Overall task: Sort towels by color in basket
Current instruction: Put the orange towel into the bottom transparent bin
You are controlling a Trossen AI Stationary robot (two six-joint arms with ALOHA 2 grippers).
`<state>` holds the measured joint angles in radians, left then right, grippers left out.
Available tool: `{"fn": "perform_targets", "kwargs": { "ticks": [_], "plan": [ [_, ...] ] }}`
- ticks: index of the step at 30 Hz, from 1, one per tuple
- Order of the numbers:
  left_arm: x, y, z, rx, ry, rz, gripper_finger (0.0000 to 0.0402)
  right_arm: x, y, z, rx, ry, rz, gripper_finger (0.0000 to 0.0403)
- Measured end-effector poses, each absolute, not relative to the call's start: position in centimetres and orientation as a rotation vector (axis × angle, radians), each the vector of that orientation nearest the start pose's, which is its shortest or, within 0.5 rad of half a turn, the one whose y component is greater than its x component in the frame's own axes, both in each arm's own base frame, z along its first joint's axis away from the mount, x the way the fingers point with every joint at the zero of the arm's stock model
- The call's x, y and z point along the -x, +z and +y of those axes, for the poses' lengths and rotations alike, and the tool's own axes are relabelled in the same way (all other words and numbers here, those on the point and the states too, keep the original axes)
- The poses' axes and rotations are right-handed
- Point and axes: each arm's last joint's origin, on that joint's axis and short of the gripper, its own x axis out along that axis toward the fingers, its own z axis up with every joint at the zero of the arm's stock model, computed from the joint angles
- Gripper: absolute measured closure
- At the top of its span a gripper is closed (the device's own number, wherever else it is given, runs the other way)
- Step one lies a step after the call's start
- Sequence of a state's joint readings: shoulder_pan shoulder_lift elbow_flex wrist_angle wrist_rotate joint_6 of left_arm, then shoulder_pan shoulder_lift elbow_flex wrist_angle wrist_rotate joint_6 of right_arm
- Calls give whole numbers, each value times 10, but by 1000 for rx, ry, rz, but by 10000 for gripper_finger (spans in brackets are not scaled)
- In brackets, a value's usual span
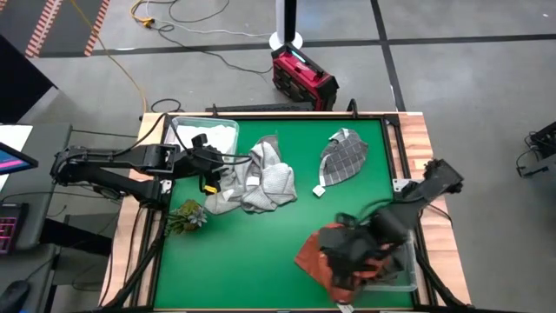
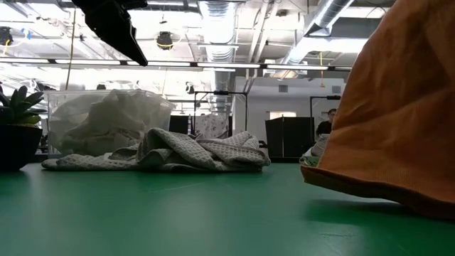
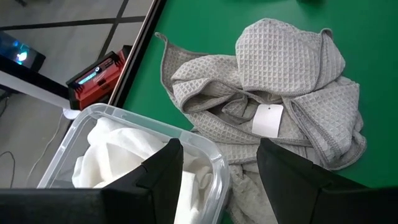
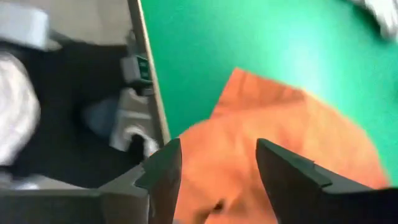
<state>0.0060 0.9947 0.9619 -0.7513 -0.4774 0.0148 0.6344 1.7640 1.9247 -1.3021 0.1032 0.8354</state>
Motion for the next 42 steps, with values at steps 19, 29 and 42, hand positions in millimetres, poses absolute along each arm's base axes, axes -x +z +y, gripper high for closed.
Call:
{"fn": "perform_targets", "kwargs": {
  "ticks": [19,29,42],
  "plan": [
    [-189,311,14,-188,457,772,205,-381,294,166,-76,73,1490,173],
    [-189,311,14,-198,453,776,205,-411,272,124,-197,57,1556,173],
    [-178,302,14,-210,452,917,205,-426,212,117,-122,197,1786,173]
  ]
}}
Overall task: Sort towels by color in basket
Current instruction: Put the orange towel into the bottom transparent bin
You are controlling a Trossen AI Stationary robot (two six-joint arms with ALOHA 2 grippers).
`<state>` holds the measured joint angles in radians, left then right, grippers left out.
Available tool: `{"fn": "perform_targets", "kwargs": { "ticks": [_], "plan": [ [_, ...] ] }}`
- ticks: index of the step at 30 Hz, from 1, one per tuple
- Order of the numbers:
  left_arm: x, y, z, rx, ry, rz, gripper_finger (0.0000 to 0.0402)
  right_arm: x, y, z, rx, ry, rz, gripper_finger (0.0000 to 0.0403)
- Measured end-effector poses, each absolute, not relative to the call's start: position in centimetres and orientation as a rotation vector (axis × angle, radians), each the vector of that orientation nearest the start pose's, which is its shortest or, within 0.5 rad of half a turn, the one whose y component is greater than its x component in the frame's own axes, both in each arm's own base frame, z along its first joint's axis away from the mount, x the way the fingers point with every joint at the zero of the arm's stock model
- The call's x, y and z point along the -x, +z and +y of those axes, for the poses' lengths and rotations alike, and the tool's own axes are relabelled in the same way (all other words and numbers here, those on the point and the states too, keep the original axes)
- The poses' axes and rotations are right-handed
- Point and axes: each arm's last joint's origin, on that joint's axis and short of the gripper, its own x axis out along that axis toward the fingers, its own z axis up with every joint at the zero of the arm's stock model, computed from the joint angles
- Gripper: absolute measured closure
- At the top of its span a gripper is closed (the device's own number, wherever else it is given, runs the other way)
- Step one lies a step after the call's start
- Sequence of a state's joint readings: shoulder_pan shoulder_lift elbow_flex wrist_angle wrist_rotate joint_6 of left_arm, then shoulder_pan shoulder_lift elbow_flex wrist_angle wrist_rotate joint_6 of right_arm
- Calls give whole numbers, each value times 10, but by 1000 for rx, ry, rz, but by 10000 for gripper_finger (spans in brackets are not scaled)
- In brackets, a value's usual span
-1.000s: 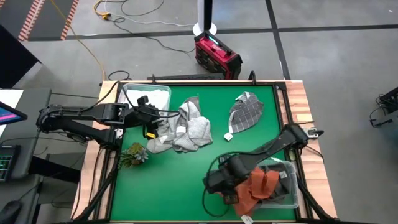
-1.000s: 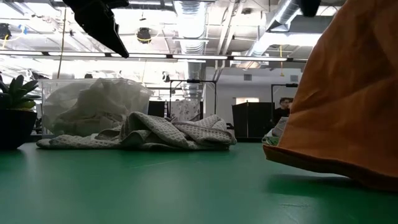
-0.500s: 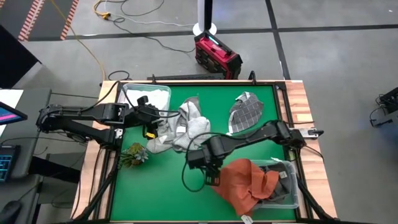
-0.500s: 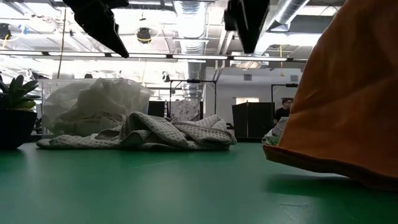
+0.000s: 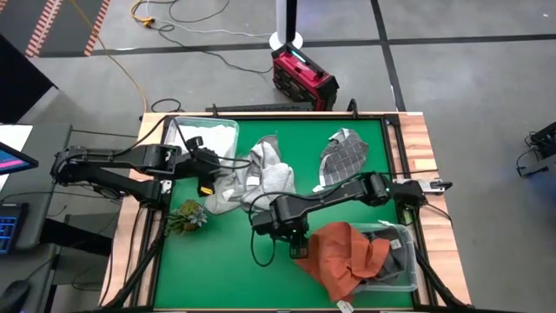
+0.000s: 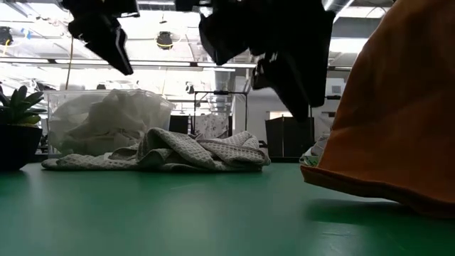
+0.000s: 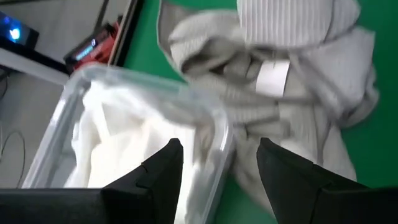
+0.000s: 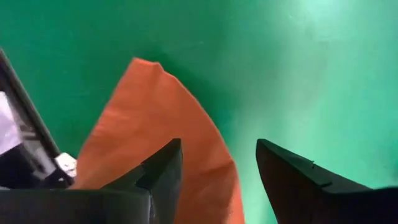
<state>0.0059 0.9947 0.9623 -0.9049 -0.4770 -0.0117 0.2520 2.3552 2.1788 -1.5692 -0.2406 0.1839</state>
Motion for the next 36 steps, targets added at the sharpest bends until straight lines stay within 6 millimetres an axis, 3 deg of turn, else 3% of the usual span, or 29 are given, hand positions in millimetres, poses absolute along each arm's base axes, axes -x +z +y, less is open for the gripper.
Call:
{"fn": "perform_targets", "kwargs": {
  "ticks": [14,18,25,30,36],
  "plan": [
    [-154,304,14,-177,461,983,205,-423,192,117,-91,225,1852,173],
    [-138,312,14,-162,462,929,205,-420,182,117,-88,226,1895,173],
    [-117,325,13,-129,462,791,205,-418,182,124,-104,278,1900,184],
    [-105,330,13,-108,465,737,205,-414,182,135,-101,360,1901,249],
    [-95,337,13,-82,470,648,205,-413,183,139,-69,402,1894,379]
  ]
}}
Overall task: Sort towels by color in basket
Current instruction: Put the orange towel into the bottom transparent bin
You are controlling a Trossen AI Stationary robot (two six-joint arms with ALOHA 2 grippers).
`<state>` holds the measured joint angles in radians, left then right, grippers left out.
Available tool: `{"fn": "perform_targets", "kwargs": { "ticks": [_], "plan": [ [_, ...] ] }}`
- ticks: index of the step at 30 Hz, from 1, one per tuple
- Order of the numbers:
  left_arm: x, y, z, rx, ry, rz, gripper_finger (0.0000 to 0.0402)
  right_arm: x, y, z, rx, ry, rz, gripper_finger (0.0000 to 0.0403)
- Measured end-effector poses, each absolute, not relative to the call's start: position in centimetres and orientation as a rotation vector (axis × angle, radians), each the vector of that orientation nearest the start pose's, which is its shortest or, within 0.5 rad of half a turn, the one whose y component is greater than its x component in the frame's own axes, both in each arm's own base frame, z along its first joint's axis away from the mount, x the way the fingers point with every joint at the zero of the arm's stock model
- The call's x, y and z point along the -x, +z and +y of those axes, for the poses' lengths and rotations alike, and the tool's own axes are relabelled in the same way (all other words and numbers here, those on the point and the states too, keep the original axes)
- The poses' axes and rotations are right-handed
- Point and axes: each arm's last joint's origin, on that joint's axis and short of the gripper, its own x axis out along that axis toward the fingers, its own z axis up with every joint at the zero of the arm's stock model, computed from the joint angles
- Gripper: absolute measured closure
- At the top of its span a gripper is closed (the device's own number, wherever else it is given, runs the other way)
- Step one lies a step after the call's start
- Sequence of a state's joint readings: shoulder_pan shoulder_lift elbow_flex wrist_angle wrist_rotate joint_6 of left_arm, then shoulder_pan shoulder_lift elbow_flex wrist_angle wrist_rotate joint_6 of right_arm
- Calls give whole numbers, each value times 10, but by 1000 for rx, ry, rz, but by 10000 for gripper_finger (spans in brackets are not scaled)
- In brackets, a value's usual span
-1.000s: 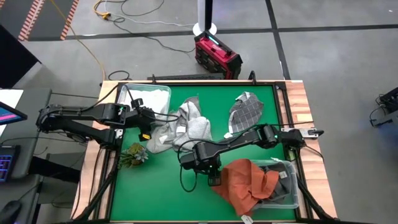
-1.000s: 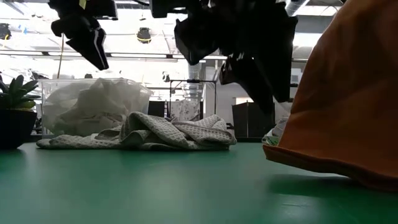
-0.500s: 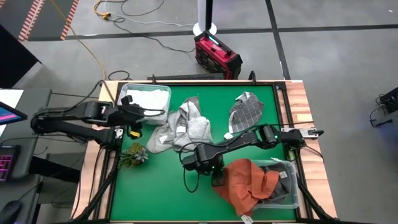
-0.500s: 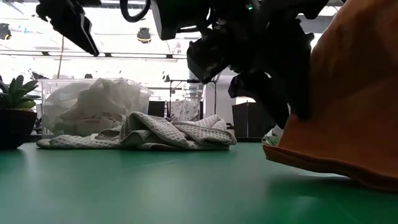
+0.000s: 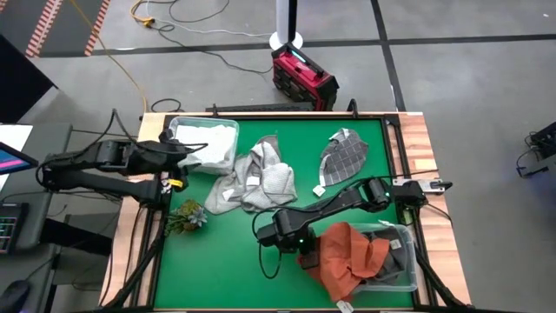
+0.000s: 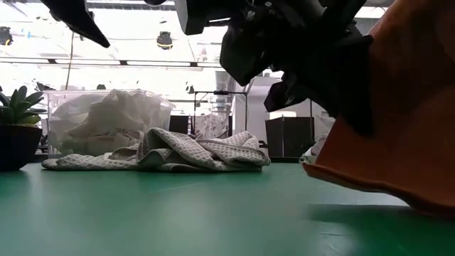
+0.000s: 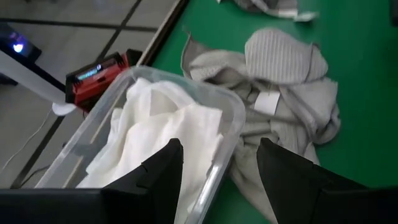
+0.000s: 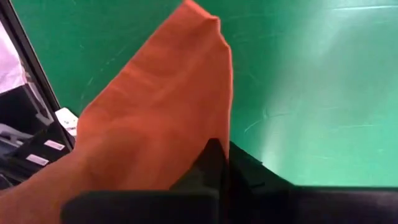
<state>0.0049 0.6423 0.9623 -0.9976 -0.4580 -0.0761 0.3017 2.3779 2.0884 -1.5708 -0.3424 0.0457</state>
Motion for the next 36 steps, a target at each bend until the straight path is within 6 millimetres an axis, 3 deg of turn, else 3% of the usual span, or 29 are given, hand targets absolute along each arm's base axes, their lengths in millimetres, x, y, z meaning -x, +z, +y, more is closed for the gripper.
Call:
{"fn": "perform_targets", "kwargs": {
  "ticks": [3,6,11,16,20,23,28,36],
  "plan": [
    [-93,340,13,-71,470,605,205,-413,185,137,-90,376,1892,380],
    [-93,341,13,-71,470,596,205,-409,203,136,-109,361,1855,373],
    [-96,345,13,-69,456,549,205,-391,259,133,-190,293,1743,385],
    [-99,348,12,-57,425,517,205,-354,324,140,-266,199,1602,384],
    [-98,347,12,-49,415,521,205,-325,354,156,-327,154,1541,384],
    [-98,347,12,-41,417,521,205,-303,358,170,-346,94,1548,384],
    [-98,347,12,-44,415,521,205,-259,341,188,-405,-70,1666,384],
    [-99,348,12,-38,416,508,205,-179,343,187,-580,-331,1700,383]
  ]
}}
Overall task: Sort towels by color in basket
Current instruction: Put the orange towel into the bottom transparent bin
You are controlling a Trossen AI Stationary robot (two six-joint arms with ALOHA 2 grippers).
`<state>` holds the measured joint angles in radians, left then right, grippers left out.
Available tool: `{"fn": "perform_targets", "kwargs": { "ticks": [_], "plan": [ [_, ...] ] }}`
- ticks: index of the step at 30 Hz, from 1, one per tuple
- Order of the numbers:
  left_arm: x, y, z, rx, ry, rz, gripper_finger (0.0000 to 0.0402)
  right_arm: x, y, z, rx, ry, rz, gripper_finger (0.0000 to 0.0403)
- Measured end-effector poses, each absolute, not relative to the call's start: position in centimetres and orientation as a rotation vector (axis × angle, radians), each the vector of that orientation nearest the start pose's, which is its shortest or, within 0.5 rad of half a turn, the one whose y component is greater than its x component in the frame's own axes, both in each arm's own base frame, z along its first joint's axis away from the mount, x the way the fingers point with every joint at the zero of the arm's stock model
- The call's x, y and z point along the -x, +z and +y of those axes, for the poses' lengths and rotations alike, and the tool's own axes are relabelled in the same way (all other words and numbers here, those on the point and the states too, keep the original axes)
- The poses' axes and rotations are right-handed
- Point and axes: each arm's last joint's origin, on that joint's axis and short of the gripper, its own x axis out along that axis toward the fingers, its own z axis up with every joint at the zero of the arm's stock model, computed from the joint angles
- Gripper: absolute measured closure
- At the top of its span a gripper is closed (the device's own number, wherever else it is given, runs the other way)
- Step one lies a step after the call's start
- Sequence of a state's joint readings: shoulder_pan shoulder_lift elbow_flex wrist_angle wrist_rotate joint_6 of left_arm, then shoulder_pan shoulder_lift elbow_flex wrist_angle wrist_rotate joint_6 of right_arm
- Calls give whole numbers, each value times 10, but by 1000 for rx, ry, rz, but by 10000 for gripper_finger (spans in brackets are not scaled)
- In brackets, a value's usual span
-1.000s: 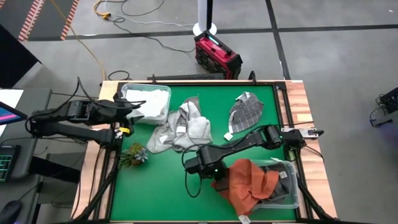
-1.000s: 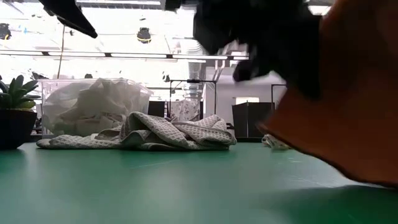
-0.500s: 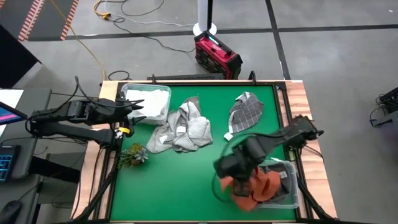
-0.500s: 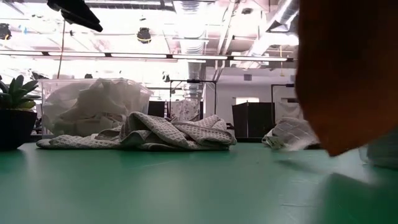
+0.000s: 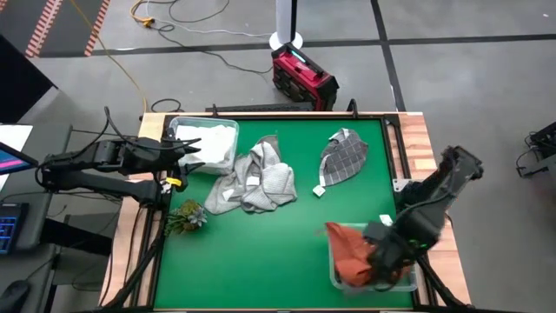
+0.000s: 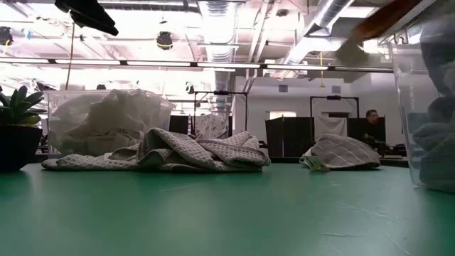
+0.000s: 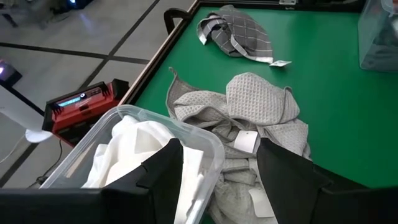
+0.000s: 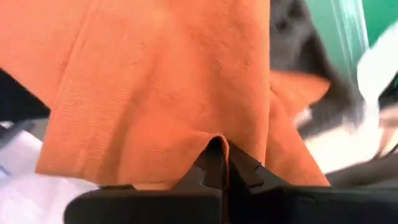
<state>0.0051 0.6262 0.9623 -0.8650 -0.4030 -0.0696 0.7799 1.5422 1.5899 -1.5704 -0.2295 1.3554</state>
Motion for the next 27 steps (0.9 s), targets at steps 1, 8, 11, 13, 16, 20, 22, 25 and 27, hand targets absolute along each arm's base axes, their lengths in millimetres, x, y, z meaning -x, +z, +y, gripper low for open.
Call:
{"fn": "perform_targets", "kwargs": {
  "ticks": [1,8,11,13,16,20,22,25,27],
  "plan": [
    [-99,348,12,-35,417,507,205,-171,344,186,-606,-358,1698,383],
    [-99,348,12,-34,417,508,205,-132,325,181,-735,-581,1850,383],
    [-99,348,12,-33,418,510,205,-126,317,183,-769,-610,2030,383],
    [-99,347,12,-34,418,513,205,-124,317,184,-779,-590,2112,383],
    [-99,347,12,-34,418,515,205,-125,318,182,-763,-545,2089,383],
    [-99,347,12,-37,418,515,205,-132,316,178,-693,-455,1988,383],
    [-99,347,12,-37,419,515,205,-141,314,178,-675,-398,1916,383],
    [-99,347,12,-37,419,515,205,-162,311,182,-660,-240,1733,383],
    [-99,347,12,-37,420,515,205,-178,308,184,-627,-154,1617,383]
  ]
}}
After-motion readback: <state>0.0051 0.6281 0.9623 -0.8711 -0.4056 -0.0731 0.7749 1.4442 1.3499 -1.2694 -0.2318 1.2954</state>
